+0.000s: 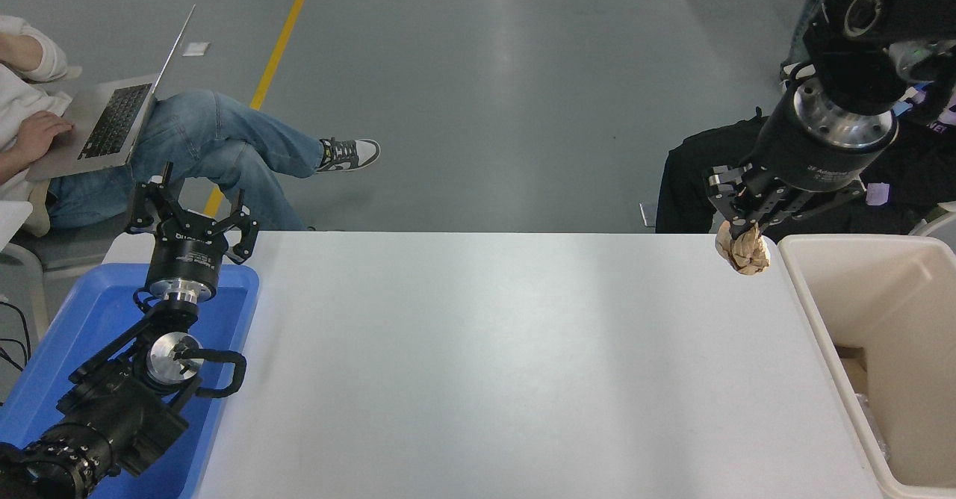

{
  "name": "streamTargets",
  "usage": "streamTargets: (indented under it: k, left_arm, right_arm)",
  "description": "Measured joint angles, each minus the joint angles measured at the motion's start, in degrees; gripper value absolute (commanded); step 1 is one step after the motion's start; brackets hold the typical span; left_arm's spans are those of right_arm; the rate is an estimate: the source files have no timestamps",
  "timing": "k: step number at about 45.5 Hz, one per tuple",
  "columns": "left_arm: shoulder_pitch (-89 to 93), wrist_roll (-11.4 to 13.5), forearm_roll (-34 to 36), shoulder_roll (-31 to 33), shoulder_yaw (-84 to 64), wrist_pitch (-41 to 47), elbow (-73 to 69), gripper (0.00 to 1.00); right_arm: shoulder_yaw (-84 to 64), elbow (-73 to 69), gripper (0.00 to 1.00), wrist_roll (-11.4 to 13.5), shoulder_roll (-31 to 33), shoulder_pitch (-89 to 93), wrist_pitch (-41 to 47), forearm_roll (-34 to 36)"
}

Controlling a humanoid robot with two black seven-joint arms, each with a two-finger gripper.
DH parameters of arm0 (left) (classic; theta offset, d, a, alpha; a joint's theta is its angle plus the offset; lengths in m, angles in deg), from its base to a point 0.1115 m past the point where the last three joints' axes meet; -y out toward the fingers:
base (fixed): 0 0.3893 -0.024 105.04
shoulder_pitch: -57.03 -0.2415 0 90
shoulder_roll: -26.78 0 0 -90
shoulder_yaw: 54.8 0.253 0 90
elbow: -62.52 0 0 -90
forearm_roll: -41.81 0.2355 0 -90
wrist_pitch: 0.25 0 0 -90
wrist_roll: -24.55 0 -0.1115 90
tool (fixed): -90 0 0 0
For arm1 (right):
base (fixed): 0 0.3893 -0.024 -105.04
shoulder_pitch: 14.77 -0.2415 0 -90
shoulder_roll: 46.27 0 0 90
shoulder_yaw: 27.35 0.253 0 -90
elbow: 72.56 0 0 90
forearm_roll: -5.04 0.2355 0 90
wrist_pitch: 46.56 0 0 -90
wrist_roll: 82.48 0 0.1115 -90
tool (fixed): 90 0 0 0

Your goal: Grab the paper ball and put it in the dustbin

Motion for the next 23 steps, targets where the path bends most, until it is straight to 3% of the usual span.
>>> streamTargets:
  k: [11, 23]
  left_arm:
    - [0.00, 0.00, 0.03, 0.00, 0.00, 0.00, -0.01, 0.99]
    - [0.00, 0.00, 0.03, 0.04, 0.02, 0.00, -0.02, 0.99]
  right_arm:
    - [-2.80, 1.55, 0.00, 0.04, 3.58, -0.70, 0.27, -0.36]
    - [-5.12, 11.08, 0.00, 0.26, 16.24, 5.87, 0.34, -3.41]
